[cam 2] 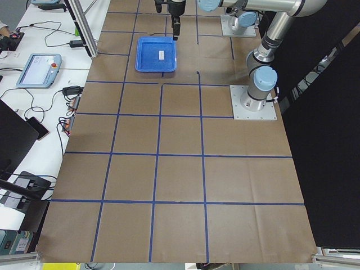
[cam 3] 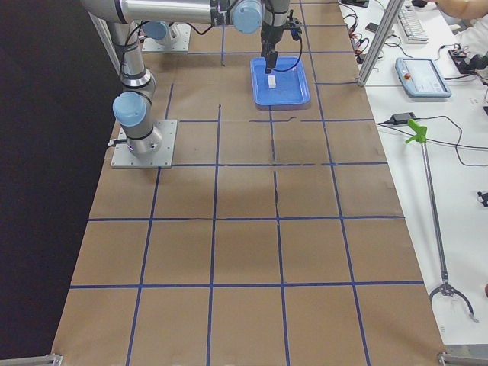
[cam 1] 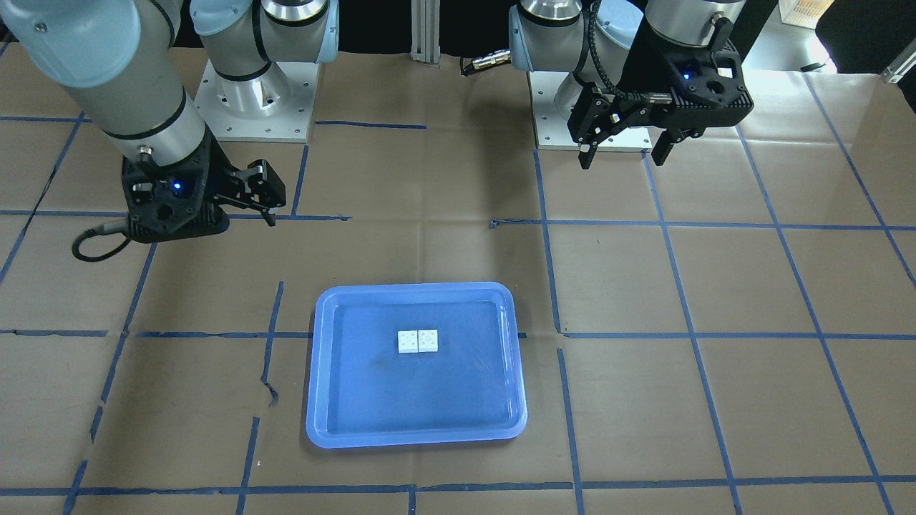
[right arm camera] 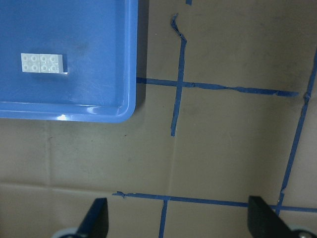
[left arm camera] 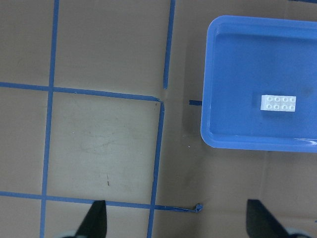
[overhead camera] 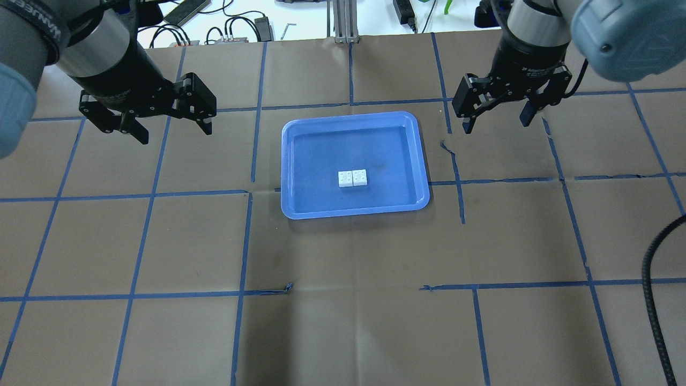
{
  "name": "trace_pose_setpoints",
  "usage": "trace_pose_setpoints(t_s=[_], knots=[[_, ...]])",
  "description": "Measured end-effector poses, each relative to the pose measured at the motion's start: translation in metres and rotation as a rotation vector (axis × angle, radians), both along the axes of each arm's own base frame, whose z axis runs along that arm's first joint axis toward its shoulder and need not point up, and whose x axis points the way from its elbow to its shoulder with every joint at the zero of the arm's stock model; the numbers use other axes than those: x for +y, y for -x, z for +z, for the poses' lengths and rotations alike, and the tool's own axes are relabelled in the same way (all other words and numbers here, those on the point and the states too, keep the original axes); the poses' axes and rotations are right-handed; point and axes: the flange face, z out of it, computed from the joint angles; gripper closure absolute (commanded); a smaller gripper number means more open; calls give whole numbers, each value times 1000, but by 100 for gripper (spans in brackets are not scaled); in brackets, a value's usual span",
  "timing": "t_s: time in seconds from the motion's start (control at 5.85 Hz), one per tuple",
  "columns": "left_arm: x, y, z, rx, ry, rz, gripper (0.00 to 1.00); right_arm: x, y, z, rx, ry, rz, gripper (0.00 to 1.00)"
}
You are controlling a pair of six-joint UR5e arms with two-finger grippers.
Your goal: Assemble white blocks and place on blue tray
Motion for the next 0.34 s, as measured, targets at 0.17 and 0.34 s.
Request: trace_pose_setpoints(t_s=[0.17,0.34], knots=[[0,-1,0,-1,2,1,0,7,1,10,6,2,-19,0],[0,-1,-1,-2,1,2,0,9,1,12,7,2,-24,0]])
